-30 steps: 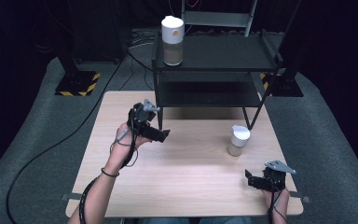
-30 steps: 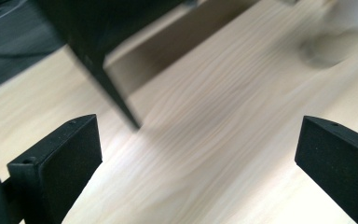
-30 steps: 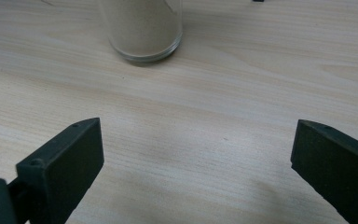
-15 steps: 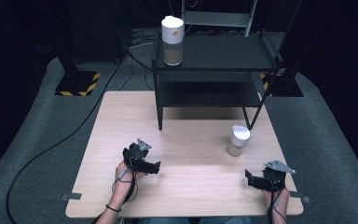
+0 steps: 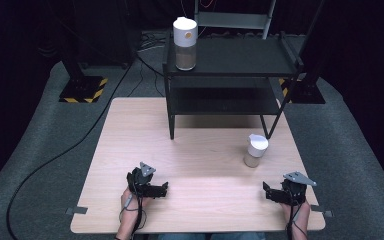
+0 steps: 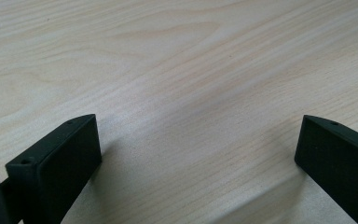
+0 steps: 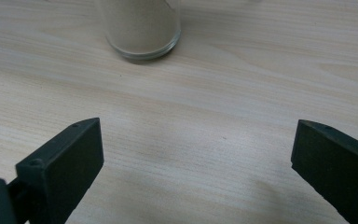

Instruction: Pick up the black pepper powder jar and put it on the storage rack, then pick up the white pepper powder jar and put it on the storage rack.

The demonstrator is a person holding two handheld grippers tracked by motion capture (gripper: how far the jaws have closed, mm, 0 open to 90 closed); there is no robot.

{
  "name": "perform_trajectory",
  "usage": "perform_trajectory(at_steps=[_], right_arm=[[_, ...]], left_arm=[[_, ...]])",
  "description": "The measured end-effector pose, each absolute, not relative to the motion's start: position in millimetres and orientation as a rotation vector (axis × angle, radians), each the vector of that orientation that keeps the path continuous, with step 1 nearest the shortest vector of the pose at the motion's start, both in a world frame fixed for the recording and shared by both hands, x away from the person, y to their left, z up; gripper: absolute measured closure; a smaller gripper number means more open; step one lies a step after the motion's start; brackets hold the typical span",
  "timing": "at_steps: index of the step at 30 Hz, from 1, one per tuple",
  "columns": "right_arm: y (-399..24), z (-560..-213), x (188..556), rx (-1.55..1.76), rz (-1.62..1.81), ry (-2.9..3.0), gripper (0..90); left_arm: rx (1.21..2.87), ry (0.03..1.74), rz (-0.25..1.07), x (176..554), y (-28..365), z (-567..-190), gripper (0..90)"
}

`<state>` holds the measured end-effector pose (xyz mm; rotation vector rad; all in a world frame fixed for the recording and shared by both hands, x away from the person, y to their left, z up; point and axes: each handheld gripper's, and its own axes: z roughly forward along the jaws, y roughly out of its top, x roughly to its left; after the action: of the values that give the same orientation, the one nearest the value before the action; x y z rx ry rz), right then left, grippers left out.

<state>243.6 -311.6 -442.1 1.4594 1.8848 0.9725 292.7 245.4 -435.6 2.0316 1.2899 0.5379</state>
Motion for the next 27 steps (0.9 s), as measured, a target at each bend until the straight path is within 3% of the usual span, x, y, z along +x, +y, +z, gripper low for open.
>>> perform_trajectory(at_steps=[27], right_arm=[[-305.6,-440.5,245.2,1.445,0.930,1.900,1.4]], left_arm=[[2.051,1.245,0.520,298.6,252.0,-436.0,0.0]])
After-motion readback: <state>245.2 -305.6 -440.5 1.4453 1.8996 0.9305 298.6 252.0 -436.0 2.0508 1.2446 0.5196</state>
